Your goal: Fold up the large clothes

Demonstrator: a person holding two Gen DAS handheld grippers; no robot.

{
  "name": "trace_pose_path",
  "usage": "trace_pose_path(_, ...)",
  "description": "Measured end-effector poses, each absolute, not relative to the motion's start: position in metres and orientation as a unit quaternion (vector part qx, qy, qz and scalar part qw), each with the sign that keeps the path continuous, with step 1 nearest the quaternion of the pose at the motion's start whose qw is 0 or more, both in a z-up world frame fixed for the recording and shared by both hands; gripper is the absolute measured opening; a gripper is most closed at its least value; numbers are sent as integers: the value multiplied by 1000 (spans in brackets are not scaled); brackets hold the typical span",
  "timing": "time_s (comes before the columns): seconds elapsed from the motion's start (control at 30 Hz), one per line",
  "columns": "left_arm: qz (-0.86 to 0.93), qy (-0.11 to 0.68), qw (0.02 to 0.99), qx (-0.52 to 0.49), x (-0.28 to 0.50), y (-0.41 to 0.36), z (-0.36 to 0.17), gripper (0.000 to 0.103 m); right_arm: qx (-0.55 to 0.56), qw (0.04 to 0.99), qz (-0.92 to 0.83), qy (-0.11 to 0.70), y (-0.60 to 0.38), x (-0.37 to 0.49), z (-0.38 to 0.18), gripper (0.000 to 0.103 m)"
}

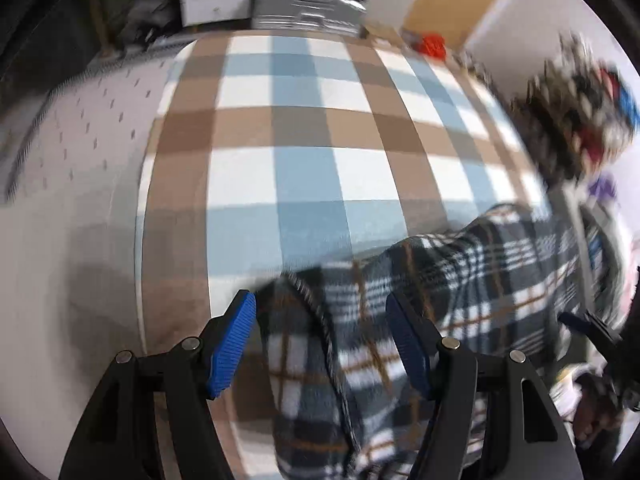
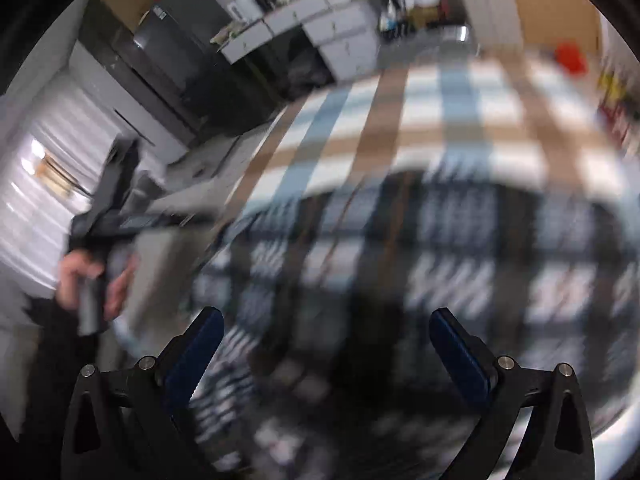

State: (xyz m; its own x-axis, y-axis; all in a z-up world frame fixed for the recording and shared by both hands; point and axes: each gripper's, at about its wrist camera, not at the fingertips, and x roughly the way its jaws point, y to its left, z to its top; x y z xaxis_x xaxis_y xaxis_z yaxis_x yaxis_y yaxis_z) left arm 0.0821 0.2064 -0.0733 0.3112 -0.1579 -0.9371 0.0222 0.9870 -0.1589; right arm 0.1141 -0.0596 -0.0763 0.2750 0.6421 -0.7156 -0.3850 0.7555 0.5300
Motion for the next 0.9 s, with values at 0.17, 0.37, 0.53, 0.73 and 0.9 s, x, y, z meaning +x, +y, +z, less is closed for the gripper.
trace_pose_path(0.17,-88,591,800,45,107,177,-89,63,230,748,391,485,-71,63,-93,103)
trace_pose_path(0.37,-141,615,776,14,123,172,-108,2,241,745,444,435,-77,30,-97,103)
trace_pose_path(0.53,-120,603,789,-15,118,180,-105,1,245,741,437,447,-77,36,-105,103)
trace_pose_path(0.73,-41,603,796,-33,106,213,-122,0,259,739,433,446,-89,37,-104,103)
trace_pose_path(0.9,-44,561,821,-91,86,231,-83,0,261,754,431,421,-107,36,-87,103)
